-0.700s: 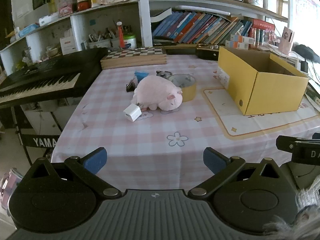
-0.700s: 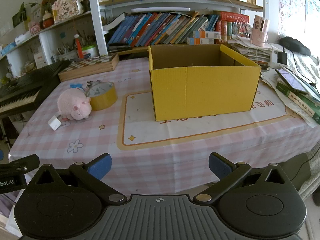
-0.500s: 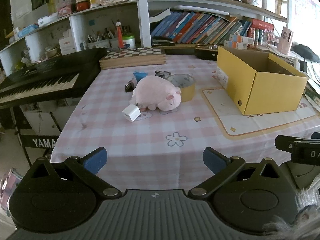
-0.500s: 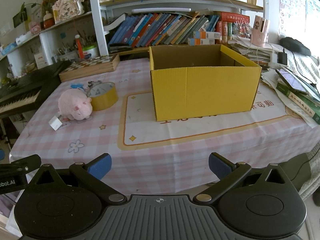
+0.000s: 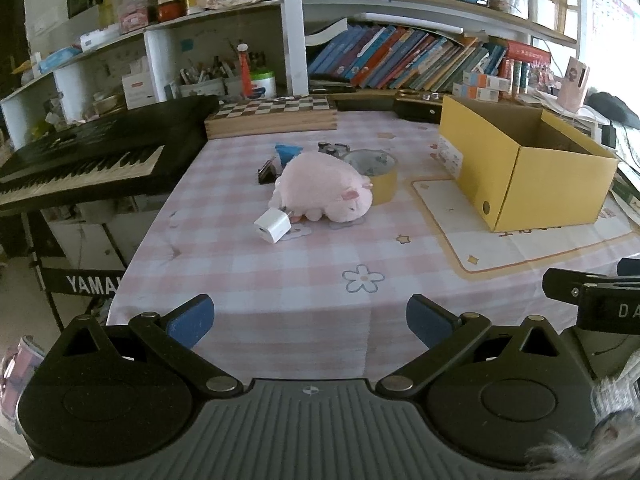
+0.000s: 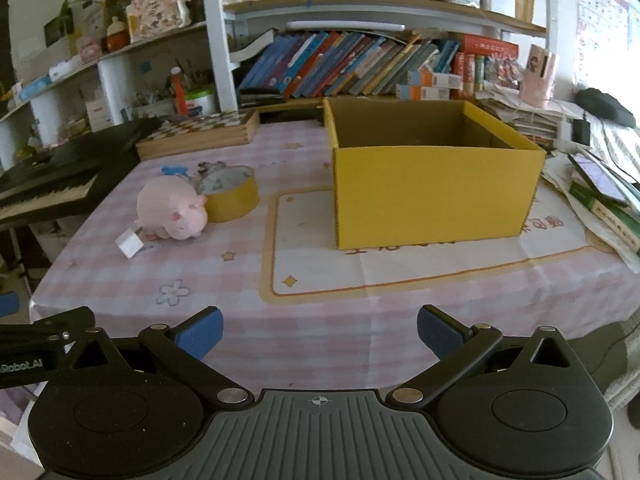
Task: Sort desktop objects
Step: 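Move both tools toward the white cube plug beside the pink pig, then close the left gripper on the white cube plug while the right gripper grasps the yellow tape roll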
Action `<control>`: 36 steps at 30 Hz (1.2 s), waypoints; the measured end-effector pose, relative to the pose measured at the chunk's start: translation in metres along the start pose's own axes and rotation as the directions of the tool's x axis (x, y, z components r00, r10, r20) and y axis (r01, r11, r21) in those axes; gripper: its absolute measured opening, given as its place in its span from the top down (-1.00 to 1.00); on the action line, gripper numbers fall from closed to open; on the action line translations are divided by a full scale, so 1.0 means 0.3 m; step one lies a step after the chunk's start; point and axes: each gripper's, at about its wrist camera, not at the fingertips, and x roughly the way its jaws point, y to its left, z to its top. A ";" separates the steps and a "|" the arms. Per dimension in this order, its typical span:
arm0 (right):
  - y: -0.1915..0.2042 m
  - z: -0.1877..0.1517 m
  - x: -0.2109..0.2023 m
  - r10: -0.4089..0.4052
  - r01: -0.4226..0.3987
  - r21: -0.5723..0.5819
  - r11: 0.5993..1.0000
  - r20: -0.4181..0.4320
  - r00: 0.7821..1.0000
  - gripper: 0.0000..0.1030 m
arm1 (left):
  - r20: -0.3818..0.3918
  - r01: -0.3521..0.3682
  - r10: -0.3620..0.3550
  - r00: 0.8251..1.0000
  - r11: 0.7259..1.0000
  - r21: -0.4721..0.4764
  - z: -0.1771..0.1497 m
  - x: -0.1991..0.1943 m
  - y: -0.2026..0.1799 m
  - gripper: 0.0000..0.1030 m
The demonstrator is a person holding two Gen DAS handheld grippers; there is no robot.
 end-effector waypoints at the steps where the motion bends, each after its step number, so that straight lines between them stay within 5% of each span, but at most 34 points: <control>1: 0.008 0.003 0.001 0.009 -0.009 -0.007 1.000 -0.001 1.000 -1.00 | -0.003 -0.006 0.006 1.000 1.000 -0.003 0.000 0.002 0.005 -1.00; 19: 0.117 0.054 0.055 0.109 -0.108 -0.096 0.989 0.001 0.994 -0.99 | -0.022 -0.068 0.066 0.998 0.995 -0.067 -0.003 0.031 0.099 -1.00; 36: 0.204 0.196 0.247 0.169 -0.167 -0.184 0.969 -0.007 0.986 -0.95 | -0.071 -0.103 0.097 0.993 0.990 -0.093 0.092 0.221 0.141 -0.98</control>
